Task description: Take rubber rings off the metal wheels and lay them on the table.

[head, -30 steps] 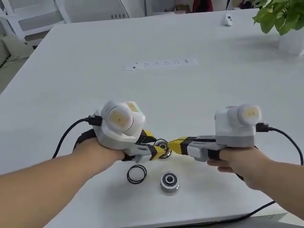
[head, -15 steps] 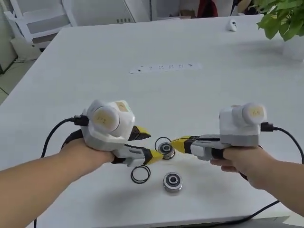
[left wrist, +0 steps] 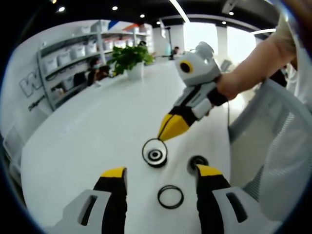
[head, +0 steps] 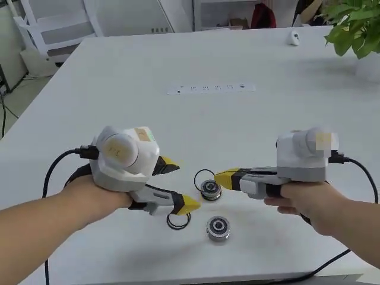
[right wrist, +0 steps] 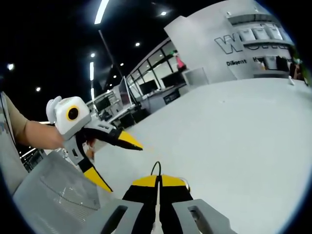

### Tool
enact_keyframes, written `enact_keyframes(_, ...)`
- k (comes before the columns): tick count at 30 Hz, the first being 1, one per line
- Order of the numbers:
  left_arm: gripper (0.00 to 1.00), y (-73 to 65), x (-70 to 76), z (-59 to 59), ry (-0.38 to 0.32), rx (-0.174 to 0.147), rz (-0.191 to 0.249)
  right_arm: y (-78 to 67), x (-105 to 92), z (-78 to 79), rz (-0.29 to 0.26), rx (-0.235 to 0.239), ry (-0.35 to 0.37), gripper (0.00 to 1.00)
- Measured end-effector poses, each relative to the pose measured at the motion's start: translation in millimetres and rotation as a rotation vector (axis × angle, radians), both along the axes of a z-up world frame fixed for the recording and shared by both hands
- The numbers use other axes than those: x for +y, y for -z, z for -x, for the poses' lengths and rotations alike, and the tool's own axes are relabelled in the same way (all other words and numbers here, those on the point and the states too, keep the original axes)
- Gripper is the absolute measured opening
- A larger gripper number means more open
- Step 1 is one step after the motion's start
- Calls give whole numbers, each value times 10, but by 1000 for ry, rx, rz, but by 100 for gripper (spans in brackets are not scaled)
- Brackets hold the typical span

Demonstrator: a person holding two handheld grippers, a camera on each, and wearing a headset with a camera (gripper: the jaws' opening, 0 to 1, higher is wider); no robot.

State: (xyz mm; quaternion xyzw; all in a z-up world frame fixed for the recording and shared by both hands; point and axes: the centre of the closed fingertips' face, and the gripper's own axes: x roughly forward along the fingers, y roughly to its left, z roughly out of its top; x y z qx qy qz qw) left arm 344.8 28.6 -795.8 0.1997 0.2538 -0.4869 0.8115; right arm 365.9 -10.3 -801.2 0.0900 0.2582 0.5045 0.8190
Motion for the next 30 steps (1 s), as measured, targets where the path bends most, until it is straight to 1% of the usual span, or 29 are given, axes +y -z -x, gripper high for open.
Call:
enact_keyframes(4, 61, -44, 64, 28, -14, 4, 8, -29, 45, 7, -4, -3, -11, 0)
enact_keyframes(7, 64, -73, 100, 53, -20, 0, 16, -40, 80, 18, -4, -3, -21, 0)
enact_keyframes(11, 68, -73, 139, 107, -22, 7, 21, -51, 127, 32, -6, -1, -31, 0)
enact_keyframes(14, 70, -67, 187, 153, -22, 11, 24, -54, 166, 53, -8, 3, -41, 0)
enact_keyframes(16, 71, -71, 231, 163, -28, 13, 30, -39, 191, 75, -3, 7, -51, 0)
enact_keyframes(23, 73, -32, 367, 218, -47, 22, 28, 8, 270, 142, 9, 22, -81, 0)
enact_keyframes(30, 74, 21, 462, 279, -55, 31, 21, 59, 339, 191, 24, 37, -110, 0)
